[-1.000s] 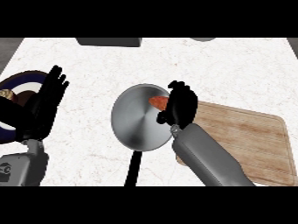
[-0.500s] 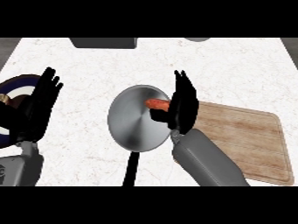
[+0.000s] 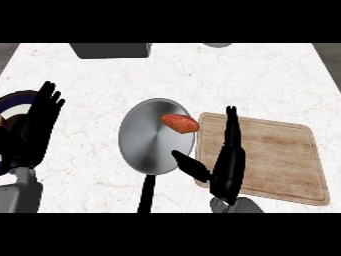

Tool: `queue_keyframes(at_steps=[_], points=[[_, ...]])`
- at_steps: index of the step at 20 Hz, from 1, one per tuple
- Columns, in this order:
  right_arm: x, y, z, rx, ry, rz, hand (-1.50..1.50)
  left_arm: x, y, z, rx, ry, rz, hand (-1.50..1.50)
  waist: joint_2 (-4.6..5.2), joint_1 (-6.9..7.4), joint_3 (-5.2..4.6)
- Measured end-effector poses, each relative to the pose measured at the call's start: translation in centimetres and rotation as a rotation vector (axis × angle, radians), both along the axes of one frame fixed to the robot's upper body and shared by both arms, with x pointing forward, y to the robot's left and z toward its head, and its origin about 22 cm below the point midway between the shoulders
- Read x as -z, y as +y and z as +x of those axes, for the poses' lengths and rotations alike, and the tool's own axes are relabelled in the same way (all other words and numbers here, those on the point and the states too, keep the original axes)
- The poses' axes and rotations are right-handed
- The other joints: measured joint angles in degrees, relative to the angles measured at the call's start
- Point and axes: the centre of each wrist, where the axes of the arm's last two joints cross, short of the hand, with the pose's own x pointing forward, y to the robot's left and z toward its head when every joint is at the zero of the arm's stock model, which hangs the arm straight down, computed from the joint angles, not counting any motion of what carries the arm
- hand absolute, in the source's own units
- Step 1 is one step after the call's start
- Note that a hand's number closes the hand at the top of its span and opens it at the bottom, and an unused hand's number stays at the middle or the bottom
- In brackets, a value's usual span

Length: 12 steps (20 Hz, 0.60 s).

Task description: Pick the sweet potato from the cutting board and place it in the pan

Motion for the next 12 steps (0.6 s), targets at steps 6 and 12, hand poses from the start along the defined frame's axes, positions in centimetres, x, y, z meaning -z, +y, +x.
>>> queue_keyframes(at_steps=[6,12], points=[[-0.5,-2.7,-7.6,-0.068,-0.061,0.083,-1.5,-0.4,0.1,-0.1,0.009,-0.006,0.003,0.0,0.15,0.29,-0.02],[0.4,-4.3,-12.3,-0.081,-0.072,0.073,-1.5,-0.7,-0.6,0.3,0.019,-0.005,0.003,0.0,0.31,0.73,-0.05]])
